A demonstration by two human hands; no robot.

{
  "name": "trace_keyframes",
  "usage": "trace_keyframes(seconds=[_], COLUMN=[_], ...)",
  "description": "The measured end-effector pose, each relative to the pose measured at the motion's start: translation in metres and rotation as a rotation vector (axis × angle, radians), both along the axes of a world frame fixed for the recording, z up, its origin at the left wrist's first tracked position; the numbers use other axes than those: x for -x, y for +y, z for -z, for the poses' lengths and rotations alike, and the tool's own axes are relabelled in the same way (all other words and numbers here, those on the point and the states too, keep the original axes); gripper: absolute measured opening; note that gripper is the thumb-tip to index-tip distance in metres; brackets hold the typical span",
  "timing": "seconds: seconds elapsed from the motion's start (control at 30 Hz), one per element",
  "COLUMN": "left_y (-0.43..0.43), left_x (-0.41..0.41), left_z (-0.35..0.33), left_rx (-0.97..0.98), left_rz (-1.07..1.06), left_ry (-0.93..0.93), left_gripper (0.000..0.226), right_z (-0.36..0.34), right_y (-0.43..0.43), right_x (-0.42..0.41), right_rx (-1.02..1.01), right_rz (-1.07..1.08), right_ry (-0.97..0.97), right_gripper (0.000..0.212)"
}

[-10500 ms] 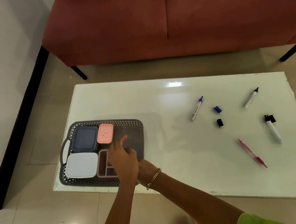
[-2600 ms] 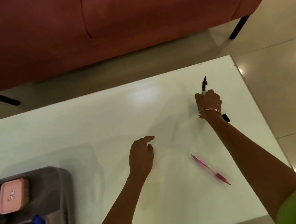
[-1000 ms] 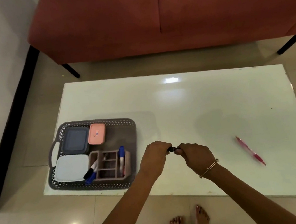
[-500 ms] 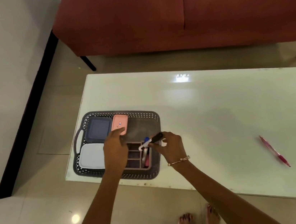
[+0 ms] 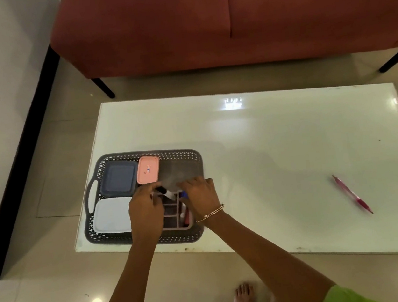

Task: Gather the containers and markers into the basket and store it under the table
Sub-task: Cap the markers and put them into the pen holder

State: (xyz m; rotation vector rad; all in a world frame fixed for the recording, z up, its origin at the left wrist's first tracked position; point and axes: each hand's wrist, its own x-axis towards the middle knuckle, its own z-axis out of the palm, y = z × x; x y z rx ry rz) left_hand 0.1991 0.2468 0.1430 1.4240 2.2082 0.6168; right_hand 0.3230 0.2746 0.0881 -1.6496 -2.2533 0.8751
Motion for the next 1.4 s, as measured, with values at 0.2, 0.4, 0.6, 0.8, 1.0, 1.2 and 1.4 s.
trace_keyframes(seconds=[0.2,0.4,0.6,0.8,1.0,1.2,1.4], left_y=[0.017,0.015,0.010,0.017,0.015,0.006,-0.011], left_x=[-0.071,-0.141,-0.173,-0.166,-0.122,-0.012,0.080], left_z=[0.003,0.025,0.051,0.049,0.009,-0.028,-0.024], left_rx=[0.030,0.081,0.115,0.121,0.084,0.053,0.069], left_rz=[0.148,0.249,0.330,0.308,0.300,0.249,0.079], left_ry=[-0.066,-0.110,-0.080,-0.049,0.057,0.175,0.107], left_gripper=[0.032,0.031,0.032,0.031,0.038,0.038,0.036], right_z=[0.005,0.050,0.084,0.057,-0.020,-0.073,-0.057], right_y=[-0.012,-0.038,-0.061,-0.040,-0.029,-0.047,-0.052], right_x=[-0.160,-0.351,-0.384,-0.347,-0.206,-0.071,0.007], right_rx=[-0.151,0.214,0.254,0.148,0.088,0.023,0.061], right_rz=[0.395,0.821,0.745,0.757,0.532,0.290,0.344], right_ry=[0.096,-0.408,-0.404,-0.155,0.204,0.384,0.322], right_gripper=[0.022,0.041,0.030,0.007,0.010,0.014,0.012])
